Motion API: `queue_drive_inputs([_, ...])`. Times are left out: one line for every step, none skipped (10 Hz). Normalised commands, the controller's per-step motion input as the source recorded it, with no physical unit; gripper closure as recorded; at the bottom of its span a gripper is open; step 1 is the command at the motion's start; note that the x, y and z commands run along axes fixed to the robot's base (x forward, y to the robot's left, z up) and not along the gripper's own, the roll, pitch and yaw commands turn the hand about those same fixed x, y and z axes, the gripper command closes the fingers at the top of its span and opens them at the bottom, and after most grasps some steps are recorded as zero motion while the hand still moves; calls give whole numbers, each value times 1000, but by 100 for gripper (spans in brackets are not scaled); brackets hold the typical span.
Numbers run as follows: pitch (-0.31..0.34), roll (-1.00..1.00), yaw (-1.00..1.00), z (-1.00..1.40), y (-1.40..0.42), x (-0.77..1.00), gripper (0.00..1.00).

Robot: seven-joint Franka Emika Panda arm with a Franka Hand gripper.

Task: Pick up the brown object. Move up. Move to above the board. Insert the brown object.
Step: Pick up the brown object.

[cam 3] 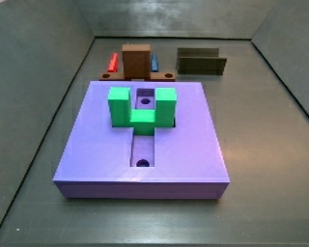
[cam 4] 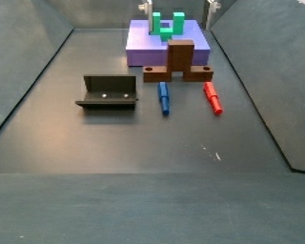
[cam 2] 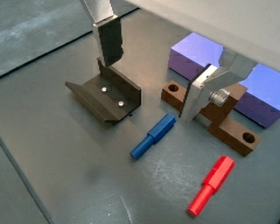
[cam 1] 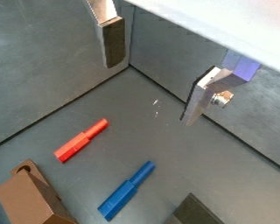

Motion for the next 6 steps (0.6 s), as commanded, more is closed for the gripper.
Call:
queue_drive_inputs([-3, 0, 0, -100, 0, 0, 0])
queue_drive_inputs([-4, 0, 0, -106, 0, 0, 0])
queue_drive_inputs([-3, 0, 0, -109, 0, 0, 0])
queue_drive_inputs([-3, 0, 0, -103, 0, 0, 0])
queue_drive_inputs([0, 0, 0, -31, 0, 0, 0])
queue_drive_inputs([0, 0, 0, -34, 0, 0, 0])
